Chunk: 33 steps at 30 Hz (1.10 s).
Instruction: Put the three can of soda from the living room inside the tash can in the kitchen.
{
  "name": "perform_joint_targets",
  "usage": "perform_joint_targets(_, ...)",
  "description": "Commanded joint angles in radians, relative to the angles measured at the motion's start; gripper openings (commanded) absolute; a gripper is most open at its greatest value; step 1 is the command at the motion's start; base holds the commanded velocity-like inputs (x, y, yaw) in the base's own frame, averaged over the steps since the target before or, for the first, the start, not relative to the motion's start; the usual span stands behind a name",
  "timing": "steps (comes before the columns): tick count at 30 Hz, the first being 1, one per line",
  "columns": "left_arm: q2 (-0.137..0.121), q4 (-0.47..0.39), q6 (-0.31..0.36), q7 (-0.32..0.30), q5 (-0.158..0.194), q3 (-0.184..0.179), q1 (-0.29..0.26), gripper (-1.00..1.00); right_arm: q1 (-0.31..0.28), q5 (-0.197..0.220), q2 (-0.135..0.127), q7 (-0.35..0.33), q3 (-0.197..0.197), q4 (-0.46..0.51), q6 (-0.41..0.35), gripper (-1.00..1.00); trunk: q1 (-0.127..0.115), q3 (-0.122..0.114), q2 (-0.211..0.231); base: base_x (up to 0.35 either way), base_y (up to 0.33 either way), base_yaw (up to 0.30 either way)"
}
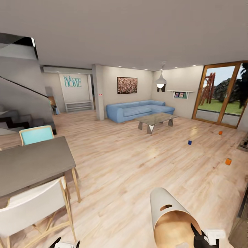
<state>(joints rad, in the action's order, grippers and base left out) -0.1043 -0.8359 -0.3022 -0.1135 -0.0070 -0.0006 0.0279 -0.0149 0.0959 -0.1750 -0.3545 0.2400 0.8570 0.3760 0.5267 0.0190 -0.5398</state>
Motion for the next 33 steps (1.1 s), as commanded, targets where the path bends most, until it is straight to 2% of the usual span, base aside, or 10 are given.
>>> perform_joint_targets(1,0.0,0.001,0.0,0.0,0.0,0.0,0.0,1.0,0.0,0.008,0.0,-0.006,0.001,0.002,0.0,-1.0,0.0,0.0,0.0,0.323,0.149,-0.253)
perform_joint_targets(11,0.0,0.001,0.0,0.0,-0.003,-0.003,0.0,1.0,0.0,0.009,0.0,-0.006,0.001,0.002,0.001,-1.0,0.0,0.0,0.0,0.323,0.136,-0.253)
perform_joint_targets(20,0.001,0.001,0.001,0.0,-0.005,-0.004,0.0,1.0,0.0,0.008,0.0,-0.006,0.001,0.002,0.002,-1.0,0.0,0.0,0.0,0.324,-0.012,-0.251)
perform_joint_targets(33,0.002,0.001,0.002,0.0,-0.001,-0.001,0.0,1.0,0.0,0.008,0.0,-0.01,0.002,0.002,0.009,-1.0,0.0,0.0,0.0,0.324,-0.004,-0.049)
